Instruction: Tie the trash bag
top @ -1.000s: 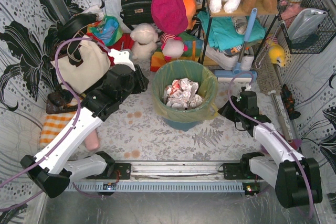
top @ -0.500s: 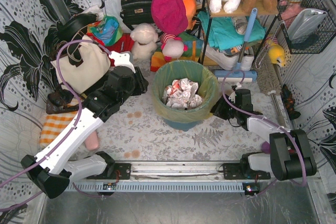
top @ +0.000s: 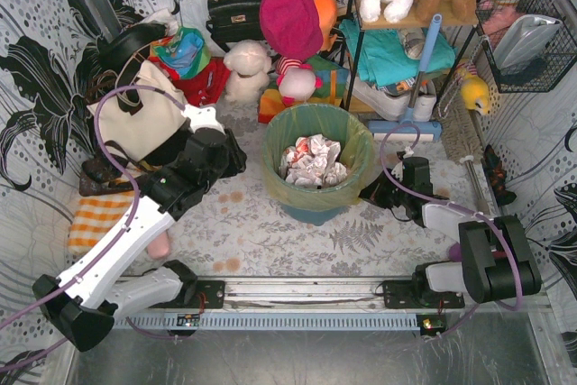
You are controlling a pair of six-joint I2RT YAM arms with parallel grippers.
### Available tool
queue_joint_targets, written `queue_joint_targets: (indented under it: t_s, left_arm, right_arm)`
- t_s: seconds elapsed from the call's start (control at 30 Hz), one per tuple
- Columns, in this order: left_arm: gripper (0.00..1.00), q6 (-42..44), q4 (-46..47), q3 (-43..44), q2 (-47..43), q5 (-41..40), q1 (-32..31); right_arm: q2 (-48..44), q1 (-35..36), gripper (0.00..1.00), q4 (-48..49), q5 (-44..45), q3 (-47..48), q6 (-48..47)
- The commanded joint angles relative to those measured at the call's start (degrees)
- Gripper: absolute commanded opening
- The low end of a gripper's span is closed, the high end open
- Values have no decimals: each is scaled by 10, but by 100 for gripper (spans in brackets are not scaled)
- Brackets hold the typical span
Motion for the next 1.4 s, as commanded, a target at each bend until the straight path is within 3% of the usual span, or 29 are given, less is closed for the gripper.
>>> queue_joint_targets:
  t_s: [0.0,0.27,0.37,0.67,0.87,1.23,1.37]
  left_arm:
    - [44,-45,39,-56,-25,-5,20]
    - [48,-91,210,-179,-8,169,39]
    - [54,-98,272,-217,2,208,40]
    - [62,-115,422,-294,38,263,42]
    - [62,-112,486,-304,100,282,46]
    - [36,-96,582,-303,204,304,58]
    - [14,-95,578,-291,228,303,59]
  right_arm:
    - [9,-2,0,-8,-5,23,-10]
    - [89,-2,0,44,-23,66,-4]
    - [112,-3,0,64,-17,82,2]
    - [142,-2,0,57,-13,124,0]
    - [129,-2,0,47,-9,125,3]
    - [110,-2,0,27,0,125,2]
    - [105,-2,0,20,1,125,-1]
